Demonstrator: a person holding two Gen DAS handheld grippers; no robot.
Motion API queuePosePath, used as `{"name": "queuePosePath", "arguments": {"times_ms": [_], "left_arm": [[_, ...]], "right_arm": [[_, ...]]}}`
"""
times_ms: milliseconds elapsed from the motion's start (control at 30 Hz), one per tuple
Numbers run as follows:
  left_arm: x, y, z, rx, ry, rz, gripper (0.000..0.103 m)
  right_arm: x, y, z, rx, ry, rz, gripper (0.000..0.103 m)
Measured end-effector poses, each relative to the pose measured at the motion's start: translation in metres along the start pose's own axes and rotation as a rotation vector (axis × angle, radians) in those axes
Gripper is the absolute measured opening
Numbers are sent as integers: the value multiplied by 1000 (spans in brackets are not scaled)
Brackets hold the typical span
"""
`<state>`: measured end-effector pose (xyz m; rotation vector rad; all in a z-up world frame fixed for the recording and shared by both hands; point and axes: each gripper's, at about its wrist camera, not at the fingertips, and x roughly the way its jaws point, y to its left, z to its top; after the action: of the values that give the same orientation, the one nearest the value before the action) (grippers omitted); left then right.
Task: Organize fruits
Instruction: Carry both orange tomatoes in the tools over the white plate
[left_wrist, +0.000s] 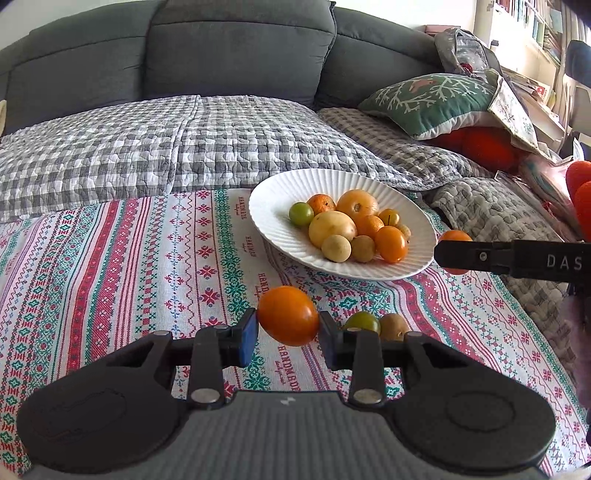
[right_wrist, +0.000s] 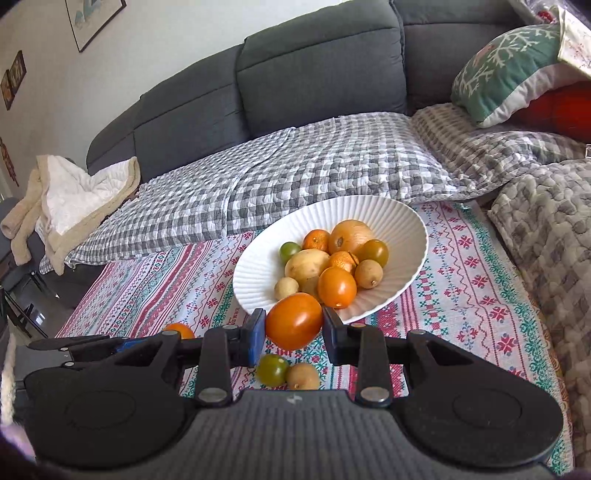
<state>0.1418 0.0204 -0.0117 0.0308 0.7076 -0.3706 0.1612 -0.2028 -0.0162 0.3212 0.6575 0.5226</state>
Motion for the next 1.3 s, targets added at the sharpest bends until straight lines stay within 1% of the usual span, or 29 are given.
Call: {"name": "queuePosePath", "arguments": {"times_ms": [233, 400, 600, 767, 967, 1100, 1300], "left_arm": [[17, -5, 24, 41, -14, -2, 25], [38, -7, 46, 63, -13, -6, 25], [66, -8, 66, 97, -7, -15, 25], [84, -9, 71, 137, 2, -27, 25], [93, -12, 72, 172, 10, -36, 25], [96, -10, 72, 151, 9, -38, 26], [96, -6, 71, 119, 17, -33, 26]], "right_arm": [[3, -32, 14, 36, -24, -33, 29], [22, -50, 28, 22, -28, -47, 29], [44, -76, 43, 54, -51, -33, 29], [57, -86, 49, 41, -60, -5, 29], [71, -88, 50, 22, -50, 36, 29], [78, -89, 48, 17, -34, 37, 30], [78, -89, 48, 21, -36, 41, 30]]}}
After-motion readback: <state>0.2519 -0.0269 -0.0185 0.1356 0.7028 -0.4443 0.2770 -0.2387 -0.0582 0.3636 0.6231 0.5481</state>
